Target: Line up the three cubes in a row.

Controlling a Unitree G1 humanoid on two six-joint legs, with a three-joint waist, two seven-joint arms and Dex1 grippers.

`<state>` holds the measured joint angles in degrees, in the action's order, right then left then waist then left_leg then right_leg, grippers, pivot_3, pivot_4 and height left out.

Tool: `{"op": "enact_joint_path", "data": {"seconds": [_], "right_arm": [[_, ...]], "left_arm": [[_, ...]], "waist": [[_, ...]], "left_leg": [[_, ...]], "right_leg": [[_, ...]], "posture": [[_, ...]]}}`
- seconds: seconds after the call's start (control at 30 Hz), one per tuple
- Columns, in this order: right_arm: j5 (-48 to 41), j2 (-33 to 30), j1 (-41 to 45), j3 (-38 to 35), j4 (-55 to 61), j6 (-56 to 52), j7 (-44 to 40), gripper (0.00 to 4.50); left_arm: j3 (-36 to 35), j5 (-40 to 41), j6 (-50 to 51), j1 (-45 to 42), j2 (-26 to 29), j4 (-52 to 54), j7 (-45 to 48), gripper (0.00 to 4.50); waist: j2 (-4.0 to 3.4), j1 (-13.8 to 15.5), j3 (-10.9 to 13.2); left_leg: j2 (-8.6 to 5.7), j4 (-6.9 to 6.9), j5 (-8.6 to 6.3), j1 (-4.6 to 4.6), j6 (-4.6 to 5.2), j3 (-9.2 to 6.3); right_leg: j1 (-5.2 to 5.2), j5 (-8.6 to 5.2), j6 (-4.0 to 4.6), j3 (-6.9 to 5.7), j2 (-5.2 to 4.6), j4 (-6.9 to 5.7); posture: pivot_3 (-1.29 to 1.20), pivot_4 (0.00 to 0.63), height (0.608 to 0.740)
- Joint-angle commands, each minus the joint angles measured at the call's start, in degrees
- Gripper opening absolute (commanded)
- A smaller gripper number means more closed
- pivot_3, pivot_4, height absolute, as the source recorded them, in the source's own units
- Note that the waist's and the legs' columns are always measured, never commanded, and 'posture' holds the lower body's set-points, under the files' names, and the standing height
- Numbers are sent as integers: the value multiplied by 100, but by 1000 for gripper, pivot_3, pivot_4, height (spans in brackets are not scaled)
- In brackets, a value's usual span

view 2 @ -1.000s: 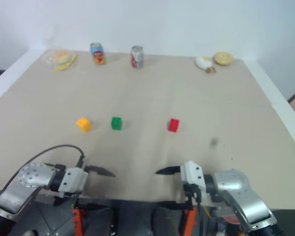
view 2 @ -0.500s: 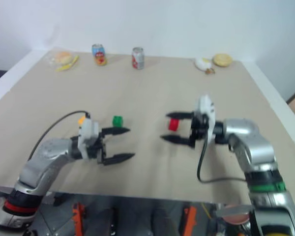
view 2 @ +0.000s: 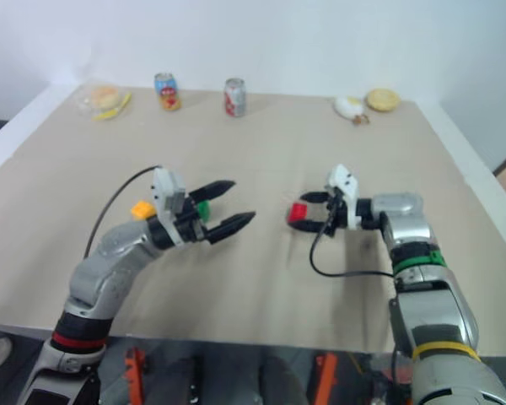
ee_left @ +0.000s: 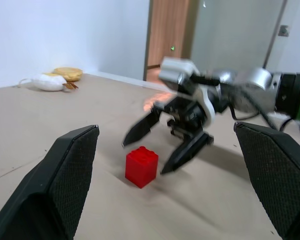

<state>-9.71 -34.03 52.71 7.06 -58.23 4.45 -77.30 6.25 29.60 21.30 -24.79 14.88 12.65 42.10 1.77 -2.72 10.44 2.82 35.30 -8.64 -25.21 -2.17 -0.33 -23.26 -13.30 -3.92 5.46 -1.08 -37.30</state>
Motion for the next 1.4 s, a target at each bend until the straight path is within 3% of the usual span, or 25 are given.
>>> {"op": "enact_joint_path", "data": {"seconds": [0.03,0.2,0.23,0.5,0.7,0.9,1.1,1.4], "right_arm": [[228,97,311,-84,-416,361,71,4500],[416,271,462,-210,-854,558,287,4500],[431,287,491,-240,-891,570,313,3958],[441,289,583,-482,-981,634,377,1275],[271,273,534,-682,-618,520,-14,1268],[-131,119,-642,-313,2149,-367,-1052,1268],[-170,-159,-1861,14,4380,-1063,-794,1268],[-186,-421,-2570,174,5140,-1280,-519,1268]], "left_arm": [[-120,10,-43,-104,-24,174,-111,4473],[-113,27,-29,-89,-42,215,-188,4473],[-111,29,-27,-93,-47,212,-199,4500],[-91,12,-45,-116,-28,138,-155,4500],[-2,-54,-76,-59,185,135,150,4500],[58,-90,-290,397,1244,185,1404,4500],[42,-168,-594,631,1873,44,2212,4500],[256,-303,-756,668,1893,-43,2560,4500]], "waist": [[0,-1,0],[-1,-2,0],[-1,-3,0],[-1,-3,0],[-1,-3,1],[-9,-4,0],[-13,11,2],[-11,10,2]], "left_leg": [[0,2,0,1,-1,0],[0,8,9,3,-9,0],[0,8,11,3,-12,0],[0,9,15,4,-14,2],[0,8,15,4,-14,3],[10,0,11,7,-19,-1],[7,1,10,1,-22,-4],[8,12,14,7,-20,7]], "right_leg": [[1,1,-3,1,0,0],[2,8,-18,2,2,0],[2,10,-21,3,1,0],[1,14,-27,9,3,0],[1,14,-27,11,3,0],[-2,4,-17,9,15,-5],[-8,-31,5,0,6,-17],[-9,-19,14,3,0,-17]], "posture": [[0,150,733],[0,150,733],[0,150,733],[0,150,733],[0,150,733],[0,150,733],[0,150,733],[0,150,733]]}}
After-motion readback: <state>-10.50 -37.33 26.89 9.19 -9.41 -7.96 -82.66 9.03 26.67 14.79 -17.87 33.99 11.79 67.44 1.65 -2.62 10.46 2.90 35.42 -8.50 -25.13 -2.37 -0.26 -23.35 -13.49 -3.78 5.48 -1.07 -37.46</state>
